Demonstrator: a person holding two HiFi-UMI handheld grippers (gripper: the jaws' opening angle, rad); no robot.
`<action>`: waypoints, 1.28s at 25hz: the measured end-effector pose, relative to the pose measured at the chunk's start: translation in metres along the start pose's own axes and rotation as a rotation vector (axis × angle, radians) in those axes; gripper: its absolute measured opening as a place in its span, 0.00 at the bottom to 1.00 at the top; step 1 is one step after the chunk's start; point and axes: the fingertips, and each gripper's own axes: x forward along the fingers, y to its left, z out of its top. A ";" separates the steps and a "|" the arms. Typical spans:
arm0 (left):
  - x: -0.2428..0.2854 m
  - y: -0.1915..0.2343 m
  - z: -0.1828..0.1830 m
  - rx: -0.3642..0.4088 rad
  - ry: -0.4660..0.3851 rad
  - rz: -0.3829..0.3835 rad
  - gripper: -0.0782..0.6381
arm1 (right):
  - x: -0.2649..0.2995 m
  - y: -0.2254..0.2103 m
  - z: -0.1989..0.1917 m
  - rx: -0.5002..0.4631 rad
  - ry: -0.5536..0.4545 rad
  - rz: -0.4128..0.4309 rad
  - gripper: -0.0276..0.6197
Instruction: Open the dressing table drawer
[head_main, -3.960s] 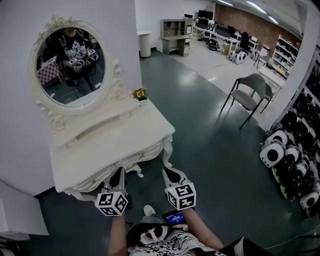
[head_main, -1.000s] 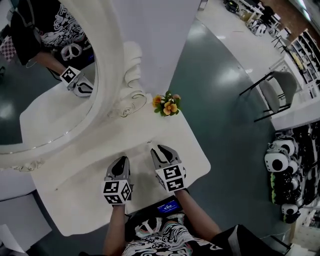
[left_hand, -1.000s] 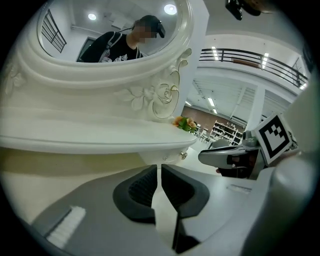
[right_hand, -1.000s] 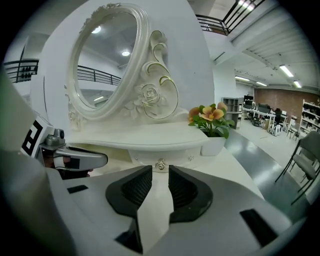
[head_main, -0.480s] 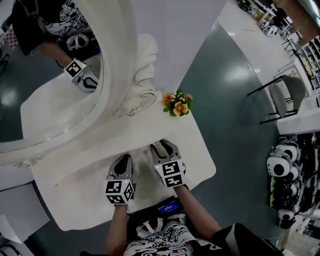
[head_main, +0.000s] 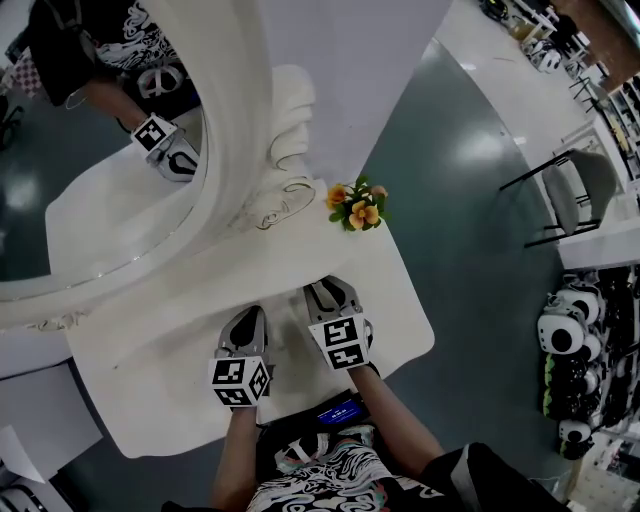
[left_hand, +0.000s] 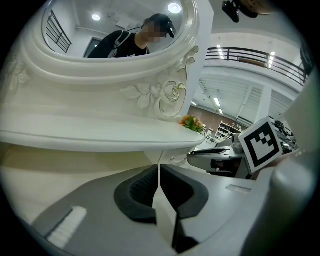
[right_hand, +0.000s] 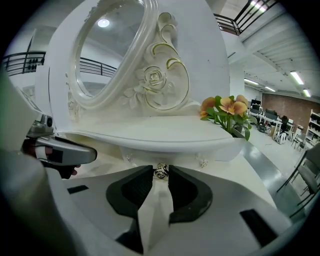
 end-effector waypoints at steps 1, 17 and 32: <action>0.000 -0.001 0.000 0.000 -0.002 0.001 0.13 | -0.001 0.000 -0.001 -0.001 0.003 -0.001 0.19; -0.001 -0.015 0.003 0.015 -0.014 -0.022 0.13 | -0.042 0.007 -0.035 0.027 0.045 -0.013 0.19; -0.022 -0.039 0.030 0.064 -0.078 -0.060 0.13 | -0.067 0.007 -0.042 0.100 0.050 -0.005 0.23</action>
